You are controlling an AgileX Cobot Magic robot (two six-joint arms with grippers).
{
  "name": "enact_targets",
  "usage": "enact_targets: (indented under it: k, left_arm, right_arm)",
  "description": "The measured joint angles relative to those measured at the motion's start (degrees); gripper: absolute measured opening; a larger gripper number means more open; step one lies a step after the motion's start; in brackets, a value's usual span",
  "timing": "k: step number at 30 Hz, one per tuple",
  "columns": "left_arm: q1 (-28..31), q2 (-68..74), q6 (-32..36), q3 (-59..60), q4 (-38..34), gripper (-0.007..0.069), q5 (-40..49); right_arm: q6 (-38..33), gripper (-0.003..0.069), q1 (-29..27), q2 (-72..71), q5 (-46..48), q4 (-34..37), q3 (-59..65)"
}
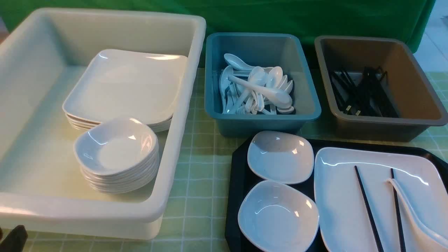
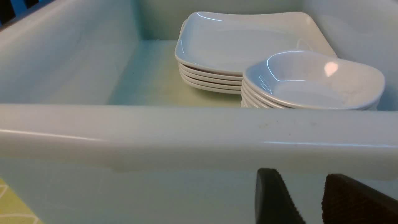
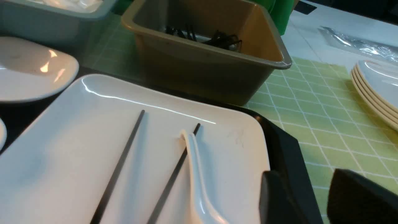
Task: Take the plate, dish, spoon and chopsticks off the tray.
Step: Use the right arm to grab a soup spoon from the plate
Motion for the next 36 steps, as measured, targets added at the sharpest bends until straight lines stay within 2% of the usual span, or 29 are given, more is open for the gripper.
enact_targets:
  k: [9, 12, 15, 17, 22, 24, 32, 34, 36]
  left_arm:
    - [0.00, 0.00, 0.07, 0.00, 0.25, 0.0225, 0.00]
    - [0.00, 0.00, 4.65, 0.00, 5.89, 0.0225, -0.39]
    - [0.00, 0.00, 6.28, 0.05, 7.33, 0.0225, -3.74]
    - [0.00, 0.00, 6.21, 0.05, 5.58, 0.0225, -6.47]
    - [0.00, 0.00, 2.50, 0.05, -8.27, 0.0225, -20.10]
    - [0.00, 0.00, 1.76, 0.05, -10.22, 0.0225, -22.86]
    - [0.00, 0.00, 1.38, 0.05, -8.91, 0.0225, -26.96]
    - [0.00, 0.00, -0.33, 0.05, -8.92, 0.0225, -26.96]
    - [0.00, 0.00, -4.82, 0.05, -9.49, 0.0225, -27.64]
  right_arm:
    - [0.00, 0.0242, 0.00, 0.00, 0.00, 0.00, 0.00]
    - [0.00, 0.0242, 0.00, 0.00, 0.00, 0.00, 0.00]
    - [0.00, 0.0242, 0.00, 0.00, 0.00, 0.00, 0.00]
    - [0.00, 0.0242, 0.00, 0.00, 0.00, 0.00, 0.00]
    - [0.00, 0.0242, 0.00, 0.00, 0.00, 0.00, 0.00]
    - [0.00, 0.0242, 0.00, 0.00, 0.00, 0.00, 0.00]
    - [0.00, 0.0242, 0.00, 0.00, -0.54, 0.00, 0.00]
    - [0.67, 0.0242, 0.00, 0.00, -3.37, 1.40, 0.00]
    - [5.40, 0.0242, 0.07, 0.00, -8.84, 5.30, 0.00]
